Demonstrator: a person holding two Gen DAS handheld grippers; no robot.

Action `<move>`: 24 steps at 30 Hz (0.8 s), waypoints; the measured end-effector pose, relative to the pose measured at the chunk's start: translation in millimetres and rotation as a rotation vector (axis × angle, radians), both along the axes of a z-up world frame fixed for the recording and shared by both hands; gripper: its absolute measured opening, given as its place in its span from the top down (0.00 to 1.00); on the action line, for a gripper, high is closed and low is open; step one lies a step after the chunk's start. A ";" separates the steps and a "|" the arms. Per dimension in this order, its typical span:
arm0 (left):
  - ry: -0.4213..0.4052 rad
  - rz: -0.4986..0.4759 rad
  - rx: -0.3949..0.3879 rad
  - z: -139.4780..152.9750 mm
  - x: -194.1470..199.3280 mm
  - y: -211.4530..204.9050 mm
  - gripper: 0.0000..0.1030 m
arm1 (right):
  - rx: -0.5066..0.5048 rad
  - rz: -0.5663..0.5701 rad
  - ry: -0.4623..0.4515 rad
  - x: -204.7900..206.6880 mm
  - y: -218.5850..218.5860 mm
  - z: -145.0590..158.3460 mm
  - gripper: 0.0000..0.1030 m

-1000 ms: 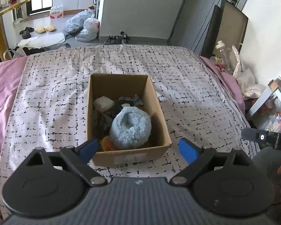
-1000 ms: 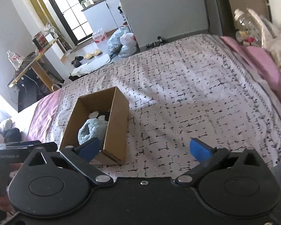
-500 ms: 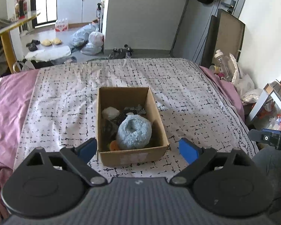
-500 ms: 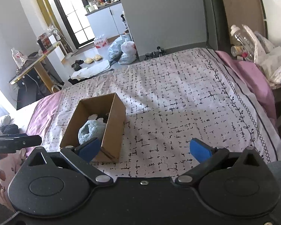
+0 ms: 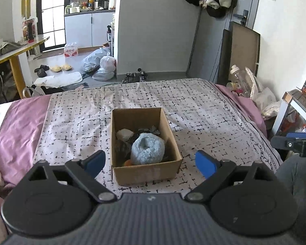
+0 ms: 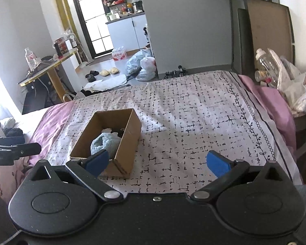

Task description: Organize soft objects

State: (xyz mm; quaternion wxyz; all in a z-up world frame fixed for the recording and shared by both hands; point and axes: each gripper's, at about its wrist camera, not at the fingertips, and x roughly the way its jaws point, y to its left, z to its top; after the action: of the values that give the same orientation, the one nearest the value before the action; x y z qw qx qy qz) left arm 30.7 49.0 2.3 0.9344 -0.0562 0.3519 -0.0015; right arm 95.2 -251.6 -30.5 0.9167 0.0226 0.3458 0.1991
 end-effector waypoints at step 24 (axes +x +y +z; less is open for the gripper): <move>-0.111 0.034 -0.020 -3.9 -25.6 5.3 0.00 | 0.007 0.026 -0.099 -34.3 5.4 5.9 0.00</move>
State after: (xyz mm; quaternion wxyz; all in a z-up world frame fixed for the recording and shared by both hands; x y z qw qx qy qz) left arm 5.0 54.3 -1.6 0.9518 -0.0712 0.2983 0.0076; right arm 60.9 -246.2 -24.6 0.9299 0.0114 0.2995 0.2131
